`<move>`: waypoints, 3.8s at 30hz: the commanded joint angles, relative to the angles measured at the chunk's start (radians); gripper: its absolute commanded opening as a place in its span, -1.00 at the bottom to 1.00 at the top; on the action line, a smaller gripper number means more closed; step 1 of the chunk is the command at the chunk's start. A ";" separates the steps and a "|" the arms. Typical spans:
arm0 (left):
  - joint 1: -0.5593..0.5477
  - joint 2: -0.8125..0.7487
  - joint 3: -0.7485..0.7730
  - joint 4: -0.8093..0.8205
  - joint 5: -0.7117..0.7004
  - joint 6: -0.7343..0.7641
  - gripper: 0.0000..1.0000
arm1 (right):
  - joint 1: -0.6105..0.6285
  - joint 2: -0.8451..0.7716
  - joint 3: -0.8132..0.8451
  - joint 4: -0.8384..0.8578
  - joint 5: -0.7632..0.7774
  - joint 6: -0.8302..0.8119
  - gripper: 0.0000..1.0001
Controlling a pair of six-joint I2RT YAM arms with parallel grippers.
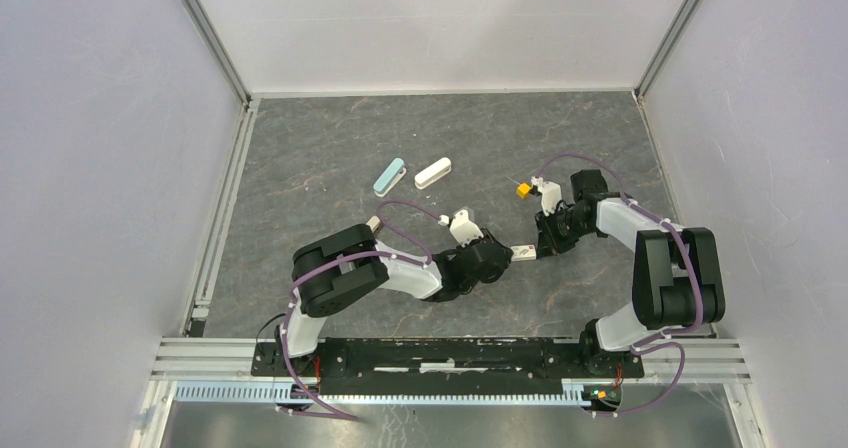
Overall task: Unload the staples from the stapler
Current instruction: Close the staple box at the center of the board, then reset both arms
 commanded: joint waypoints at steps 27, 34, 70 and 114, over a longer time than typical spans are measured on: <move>0.027 -0.066 -0.005 -0.063 0.008 0.238 -0.50 | -0.034 -0.008 -0.017 -0.010 0.091 -0.046 -0.62; 0.033 -0.034 0.007 -0.028 0.051 0.232 -0.52 | -0.035 -0.002 -0.016 -0.013 0.088 -0.047 -0.63; 0.033 0.041 0.089 -0.041 0.114 0.241 -0.59 | 0.033 -0.002 -0.030 -0.017 0.083 -0.040 -0.63; 0.372 -1.473 -0.036 -0.925 0.208 0.940 1.00 | -0.251 -0.637 0.331 0.130 -0.453 0.117 0.96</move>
